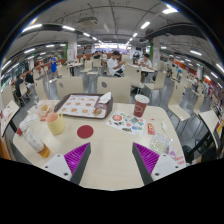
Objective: Pour water
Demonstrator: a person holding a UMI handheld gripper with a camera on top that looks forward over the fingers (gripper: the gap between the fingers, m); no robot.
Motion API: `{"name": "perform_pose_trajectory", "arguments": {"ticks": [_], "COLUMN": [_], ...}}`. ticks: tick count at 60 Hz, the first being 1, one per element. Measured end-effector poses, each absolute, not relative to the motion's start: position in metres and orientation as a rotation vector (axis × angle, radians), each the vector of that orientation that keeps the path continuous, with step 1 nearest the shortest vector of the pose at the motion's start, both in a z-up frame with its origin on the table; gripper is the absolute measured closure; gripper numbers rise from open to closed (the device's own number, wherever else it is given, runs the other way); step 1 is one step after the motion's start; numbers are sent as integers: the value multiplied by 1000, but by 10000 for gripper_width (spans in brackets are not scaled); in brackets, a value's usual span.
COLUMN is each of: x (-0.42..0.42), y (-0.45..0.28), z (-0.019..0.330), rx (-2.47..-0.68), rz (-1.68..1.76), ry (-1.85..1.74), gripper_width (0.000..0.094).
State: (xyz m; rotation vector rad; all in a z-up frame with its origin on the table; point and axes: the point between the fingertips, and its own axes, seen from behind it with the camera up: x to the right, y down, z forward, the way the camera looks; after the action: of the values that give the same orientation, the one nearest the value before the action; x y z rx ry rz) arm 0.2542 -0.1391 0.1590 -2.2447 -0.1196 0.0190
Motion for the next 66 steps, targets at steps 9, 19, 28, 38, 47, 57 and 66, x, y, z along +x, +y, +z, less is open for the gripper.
{"name": "perform_pose_trajectory", "arguments": {"ticks": [9,19,28,38,47,57,66], "x": [250,231,196,126,43,-38,-74], "y": [-158,-187,-224,-265,-275,-244,-196], "z": [149,142,128,104,91,87,89], "rx": [-2266,-2284,-2311,-2340,-2294,-2211,-2117], "rz": [-4,-53,-107,-116,-70,-6,30], "ry": [-82,-17,35,78,35,-37,-38], "gripper_width": [94,90,90,89,84,86,86]}}
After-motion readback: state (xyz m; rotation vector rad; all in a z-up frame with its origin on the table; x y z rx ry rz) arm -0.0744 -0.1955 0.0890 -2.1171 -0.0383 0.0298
